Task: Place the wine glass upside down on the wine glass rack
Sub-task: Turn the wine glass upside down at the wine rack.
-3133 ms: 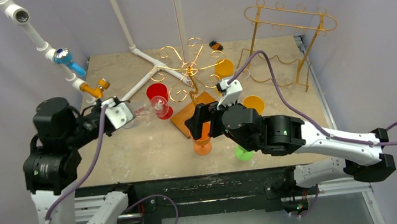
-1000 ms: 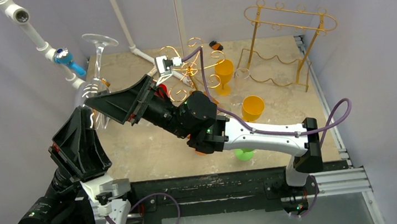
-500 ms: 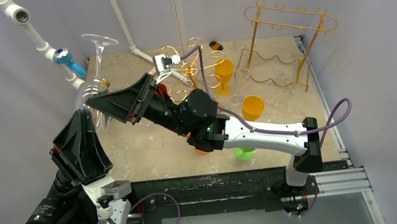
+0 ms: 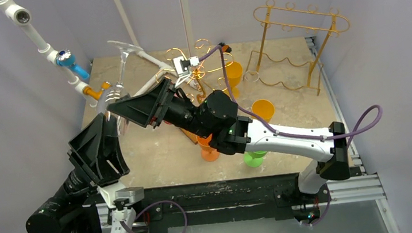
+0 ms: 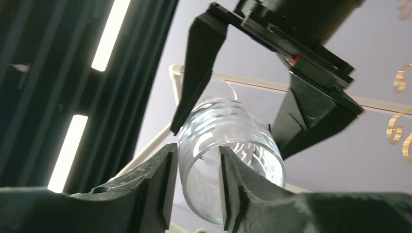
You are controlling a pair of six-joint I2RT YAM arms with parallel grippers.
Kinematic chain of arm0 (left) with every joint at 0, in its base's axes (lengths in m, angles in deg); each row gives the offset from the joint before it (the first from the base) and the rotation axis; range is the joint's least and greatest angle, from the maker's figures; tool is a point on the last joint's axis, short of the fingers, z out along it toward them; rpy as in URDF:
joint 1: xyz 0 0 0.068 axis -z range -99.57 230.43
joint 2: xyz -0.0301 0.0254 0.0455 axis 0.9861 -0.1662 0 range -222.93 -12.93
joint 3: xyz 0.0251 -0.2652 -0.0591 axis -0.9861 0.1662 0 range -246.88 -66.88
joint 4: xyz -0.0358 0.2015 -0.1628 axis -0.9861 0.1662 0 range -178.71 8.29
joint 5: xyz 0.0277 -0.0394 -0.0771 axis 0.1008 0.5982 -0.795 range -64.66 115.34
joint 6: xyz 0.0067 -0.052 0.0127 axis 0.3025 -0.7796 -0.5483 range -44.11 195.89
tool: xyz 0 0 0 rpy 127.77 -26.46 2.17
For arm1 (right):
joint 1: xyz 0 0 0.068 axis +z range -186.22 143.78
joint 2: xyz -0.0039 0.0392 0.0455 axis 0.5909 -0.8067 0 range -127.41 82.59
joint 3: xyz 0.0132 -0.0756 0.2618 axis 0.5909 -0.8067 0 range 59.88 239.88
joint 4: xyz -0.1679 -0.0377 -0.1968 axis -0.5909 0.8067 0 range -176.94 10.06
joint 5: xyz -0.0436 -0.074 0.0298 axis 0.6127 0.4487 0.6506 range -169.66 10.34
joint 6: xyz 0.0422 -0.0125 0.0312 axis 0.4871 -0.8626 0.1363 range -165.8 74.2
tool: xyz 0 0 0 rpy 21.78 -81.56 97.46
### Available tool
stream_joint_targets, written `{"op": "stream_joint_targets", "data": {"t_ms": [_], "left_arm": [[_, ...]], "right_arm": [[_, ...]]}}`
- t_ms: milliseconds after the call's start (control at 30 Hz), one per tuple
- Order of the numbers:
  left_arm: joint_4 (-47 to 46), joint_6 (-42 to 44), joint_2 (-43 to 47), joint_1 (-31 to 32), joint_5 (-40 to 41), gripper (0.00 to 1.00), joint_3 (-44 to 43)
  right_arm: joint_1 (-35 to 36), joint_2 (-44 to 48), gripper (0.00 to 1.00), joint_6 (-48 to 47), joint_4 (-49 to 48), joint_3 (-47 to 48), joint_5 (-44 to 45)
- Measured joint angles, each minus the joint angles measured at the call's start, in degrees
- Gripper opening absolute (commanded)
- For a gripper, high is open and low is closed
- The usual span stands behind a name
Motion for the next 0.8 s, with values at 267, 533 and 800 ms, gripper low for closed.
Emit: {"op": "stream_joint_targets", "data": {"t_ms": [267, 533, 800], "left_arm": [[15.41, 7.32, -0.26, 0.0, -4.7, 0.99, -0.9], [34.38, 13.66, -2.38, 0.0, -6.01, 1.0, -2.8], [45.9, 12.63, -4.52, 0.0, -6.25, 1.0, -5.22]], "right_arm": [[-4.02, 4.63, 0.28, -4.55, 7.23, -4.48, 0.28], [-7.54, 11.63, 0.24, -11.34, 15.32, -6.19, 1.46], [-8.37, 20.81, 0.23, -23.19, 28.33, -6.21, 5.97]]}}
